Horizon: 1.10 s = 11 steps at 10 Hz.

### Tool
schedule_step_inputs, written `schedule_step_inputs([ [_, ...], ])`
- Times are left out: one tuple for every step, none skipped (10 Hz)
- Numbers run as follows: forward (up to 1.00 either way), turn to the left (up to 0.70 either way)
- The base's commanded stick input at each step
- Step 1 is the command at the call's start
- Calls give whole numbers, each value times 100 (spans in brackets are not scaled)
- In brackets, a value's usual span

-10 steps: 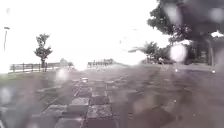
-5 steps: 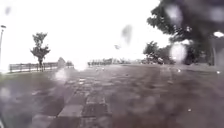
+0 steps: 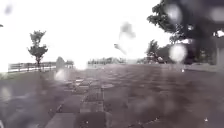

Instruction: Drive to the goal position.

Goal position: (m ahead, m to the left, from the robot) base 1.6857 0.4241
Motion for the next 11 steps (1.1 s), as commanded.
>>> schedule_step_inputs([
  [70, 0],
  [70, 0],
  [70, 0],
  [70, 0],
  [70, 0],
  [70, 0],
  [70, 0],
  [70, 0],
  [70, 0],
  [70, 0],
  [70, 0],
])
